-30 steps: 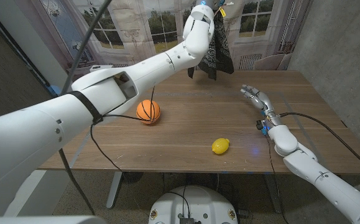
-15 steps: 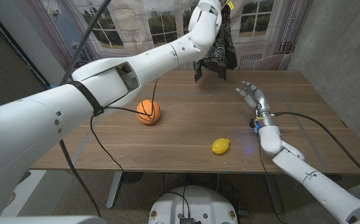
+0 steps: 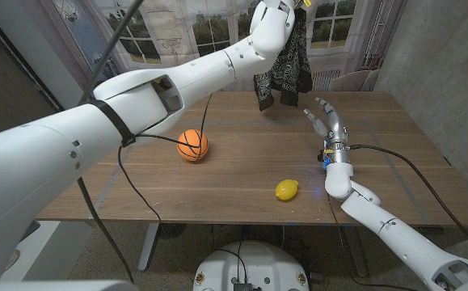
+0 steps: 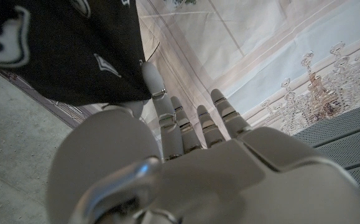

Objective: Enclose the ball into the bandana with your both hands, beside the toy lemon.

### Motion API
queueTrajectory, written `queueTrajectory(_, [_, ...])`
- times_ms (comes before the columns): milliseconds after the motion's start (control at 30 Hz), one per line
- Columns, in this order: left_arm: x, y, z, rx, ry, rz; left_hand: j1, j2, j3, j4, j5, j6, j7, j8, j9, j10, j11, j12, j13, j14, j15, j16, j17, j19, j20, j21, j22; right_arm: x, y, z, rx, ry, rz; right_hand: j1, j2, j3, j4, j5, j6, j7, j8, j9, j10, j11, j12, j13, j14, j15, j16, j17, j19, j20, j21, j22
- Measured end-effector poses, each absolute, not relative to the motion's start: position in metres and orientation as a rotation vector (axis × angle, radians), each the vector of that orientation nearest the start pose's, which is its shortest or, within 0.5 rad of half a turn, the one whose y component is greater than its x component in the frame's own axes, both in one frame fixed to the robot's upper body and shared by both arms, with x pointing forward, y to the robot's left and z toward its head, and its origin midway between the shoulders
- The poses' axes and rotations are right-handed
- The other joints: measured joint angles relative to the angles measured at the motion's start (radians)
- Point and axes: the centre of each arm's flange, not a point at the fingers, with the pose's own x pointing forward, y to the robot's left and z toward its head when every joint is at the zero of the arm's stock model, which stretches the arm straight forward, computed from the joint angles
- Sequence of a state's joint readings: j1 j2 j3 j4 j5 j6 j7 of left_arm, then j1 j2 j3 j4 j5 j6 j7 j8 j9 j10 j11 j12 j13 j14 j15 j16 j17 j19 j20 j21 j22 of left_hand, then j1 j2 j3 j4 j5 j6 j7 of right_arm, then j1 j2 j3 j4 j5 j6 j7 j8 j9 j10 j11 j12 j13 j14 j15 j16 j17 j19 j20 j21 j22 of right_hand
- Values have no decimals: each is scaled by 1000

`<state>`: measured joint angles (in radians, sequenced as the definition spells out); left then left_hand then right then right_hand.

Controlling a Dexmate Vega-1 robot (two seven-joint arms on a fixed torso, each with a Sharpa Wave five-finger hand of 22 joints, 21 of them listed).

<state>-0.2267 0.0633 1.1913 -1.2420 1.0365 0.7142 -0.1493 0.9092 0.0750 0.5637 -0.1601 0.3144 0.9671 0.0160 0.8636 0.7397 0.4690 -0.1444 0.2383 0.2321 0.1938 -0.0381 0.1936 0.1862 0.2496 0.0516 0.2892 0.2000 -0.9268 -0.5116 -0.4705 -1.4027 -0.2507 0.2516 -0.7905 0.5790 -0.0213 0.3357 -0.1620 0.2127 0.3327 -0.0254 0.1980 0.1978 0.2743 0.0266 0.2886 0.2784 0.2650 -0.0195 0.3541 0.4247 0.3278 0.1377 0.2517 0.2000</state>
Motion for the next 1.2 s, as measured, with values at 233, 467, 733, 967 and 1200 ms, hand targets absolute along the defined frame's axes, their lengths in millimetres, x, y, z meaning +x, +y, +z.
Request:
queueTrajectory(233, [508, -88, 366, 1718, -959, 621, -7, -7, 9, -2, 11, 3, 0, 6, 4, 0, 0, 0, 0, 1, -1, 0, 0, 0, 0, 0, 0, 604, -246, -46, -658, -895, -421, 58, -2, 2, -2, 8, -92, -2, -17, 0, -82, -11, -40, -8, -58, 4, -26, 0, -16, -9, -4, 0])
queueTrajectory(467, [506, -94, 369, 1703, -953, 598, -9, -9, 12, -4, 22, 9, -5, 7, 5, 11, 0, 0, -2, 1, -1, 0, 0, 0, 0, 0, 0, 607, -230, -47, -751, -869, -411, 77, -13, -15, 6, 17, -135, 4, -19, 0, -78, -5, -35, -6, -53, -9, -28, 1, -32, -10, -8, 0])
queueTrajectory(733, [505, -96, 370, 1689, -946, 549, -13, -13, 25, -3, 40, 16, -2, 13, 3, 15, 3, 0, -5, 9, -1, 0, 0, -5, 6, 0, 0, 615, -215, -65, -766, -865, -515, 76, -42, -69, 22, 52, -118, 17, -1, 5, 5, -40, 56, 38, 144, -23, 70, 57, 59, -45, 24, 0])
queueTrajectory(967, [506, -94, 368, 1692, -929, 482, -20, -22, 32, -4, 52, 23, -5, 14, 4, 18, 7, 0, -5, 11, 1, 0, 0, -5, 6, 0, 0, 617, -214, -72, -700, -923, -655, 104, -23, -89, 25, 66, -117, 33, -1, 10, -18, -10, 76, 60, 217, -27, 131, 109, 128, -56, 47, 3])
queueTrajectory(1200, [503, -89, 367, 1682, -918, 408, -17, -28, 35, -4, 63, 25, -4, 14, 1, 18, 7, -6, -5, 12, 2, 0, 0, -2, 9, 0, 0, 612, -209, -61, -607, -931, -765, 97, -30, -112, 37, 66, -139, 36, -7, 7, -85, 9, 43, 52, 114, -26, 87, 106, 117, -45, 53, 3])
